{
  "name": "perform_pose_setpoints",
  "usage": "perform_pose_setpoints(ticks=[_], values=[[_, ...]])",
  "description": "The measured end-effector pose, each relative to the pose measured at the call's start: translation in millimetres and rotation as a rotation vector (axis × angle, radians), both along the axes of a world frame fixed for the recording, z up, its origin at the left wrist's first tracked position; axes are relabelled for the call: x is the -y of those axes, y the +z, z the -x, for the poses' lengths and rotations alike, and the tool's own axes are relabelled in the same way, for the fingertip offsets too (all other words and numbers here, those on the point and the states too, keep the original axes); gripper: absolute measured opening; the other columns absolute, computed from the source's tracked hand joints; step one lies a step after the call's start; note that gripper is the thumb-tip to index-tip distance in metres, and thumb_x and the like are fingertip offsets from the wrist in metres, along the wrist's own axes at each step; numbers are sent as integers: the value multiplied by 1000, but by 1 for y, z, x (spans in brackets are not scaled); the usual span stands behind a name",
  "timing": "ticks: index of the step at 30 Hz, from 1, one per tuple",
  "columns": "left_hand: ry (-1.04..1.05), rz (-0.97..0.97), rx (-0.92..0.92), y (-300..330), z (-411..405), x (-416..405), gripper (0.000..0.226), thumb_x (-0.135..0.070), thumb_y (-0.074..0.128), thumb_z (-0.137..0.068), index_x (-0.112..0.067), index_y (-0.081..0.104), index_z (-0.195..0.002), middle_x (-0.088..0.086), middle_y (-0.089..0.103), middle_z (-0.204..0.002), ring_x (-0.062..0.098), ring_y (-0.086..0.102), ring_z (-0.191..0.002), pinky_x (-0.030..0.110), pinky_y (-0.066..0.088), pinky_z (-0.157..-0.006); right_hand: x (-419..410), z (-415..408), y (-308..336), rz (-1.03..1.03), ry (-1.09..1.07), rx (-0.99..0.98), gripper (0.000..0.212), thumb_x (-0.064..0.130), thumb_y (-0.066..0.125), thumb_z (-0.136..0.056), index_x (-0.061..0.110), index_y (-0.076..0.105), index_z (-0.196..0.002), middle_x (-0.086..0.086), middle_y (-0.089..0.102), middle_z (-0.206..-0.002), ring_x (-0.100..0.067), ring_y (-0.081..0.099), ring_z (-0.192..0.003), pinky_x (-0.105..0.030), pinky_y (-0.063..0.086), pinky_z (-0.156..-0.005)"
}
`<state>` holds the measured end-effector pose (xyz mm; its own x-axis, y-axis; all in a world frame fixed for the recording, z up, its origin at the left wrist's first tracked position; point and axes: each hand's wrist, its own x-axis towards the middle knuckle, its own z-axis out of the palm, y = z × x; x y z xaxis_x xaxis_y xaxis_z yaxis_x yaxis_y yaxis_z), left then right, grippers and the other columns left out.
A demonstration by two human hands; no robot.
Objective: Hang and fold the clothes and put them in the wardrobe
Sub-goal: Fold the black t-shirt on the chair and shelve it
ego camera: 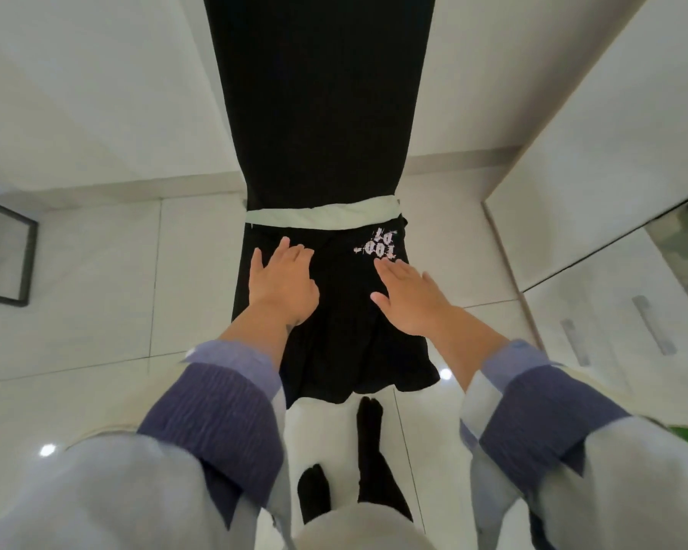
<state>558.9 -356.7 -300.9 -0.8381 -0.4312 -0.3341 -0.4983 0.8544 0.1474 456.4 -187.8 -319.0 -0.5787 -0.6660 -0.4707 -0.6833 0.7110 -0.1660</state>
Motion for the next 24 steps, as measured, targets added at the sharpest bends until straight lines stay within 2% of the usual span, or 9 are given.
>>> perform_pose_setpoints(ticks=[7,10,14,16,19,21,24], values=[[56,-60,50,-96,61,39,57,-28,45,-95,-21,23,-148,-1,22,-156,16,4,-147,47,6,-118,53,68,-93,87,38,11,57,22,37,-100,17,13,-152,-1,17,-158,-19,14,-146,-43,20,-118],[103,-99,49,-143,81,46,57,-30,44,-95,-20,24,-148,-1,21,-157,15,6,-147,45,9,-119,75,92,-138,94,52,42,61,9,42,-97,19,14,-151,1,14,-159,-21,10,-147,-45,21,-117],[163,-64,7,-194,95,47,60,-33,43,-96,-20,18,-149,-1,14,-158,16,5,-147,46,10,-119,97,108,-183,61,66,-24,70,2,47,-93,23,14,-151,3,10,-160,-23,5,-147,-50,18,-117],[177,-10,-25,-208,104,52,58,-33,43,-96,-20,22,-148,0,17,-157,19,11,-146,46,14,-117,104,115,-195,135,46,-97,64,3,48,-92,20,24,-149,0,22,-157,-25,14,-146,-50,23,-115],[187,98,-81,-215,119,62,39,-33,42,-97,-23,41,-135,3,37,-142,25,34,-130,46,30,-106,111,125,-206,273,40,-261,47,7,55,-89,19,51,-134,-2,52,-137,-28,42,-127,-47,38,-95],[191,140,-102,-212,126,65,29,-30,39,-99,-22,50,-124,4,45,-130,26,41,-120,44,32,-100,116,130,-207,292,33,-299,34,12,56,-89,21,63,-121,1,61,-121,-27,48,-115,-43,35,-88],[197,132,-135,-204,126,64,26,-24,35,-100,-19,52,-119,2,51,-122,25,45,-115,43,31,-100,120,132,-196,356,-4,-326,22,17,53,-89,22,70,-104,3,68,-101,-26,53,-101,-40,28,-89]])
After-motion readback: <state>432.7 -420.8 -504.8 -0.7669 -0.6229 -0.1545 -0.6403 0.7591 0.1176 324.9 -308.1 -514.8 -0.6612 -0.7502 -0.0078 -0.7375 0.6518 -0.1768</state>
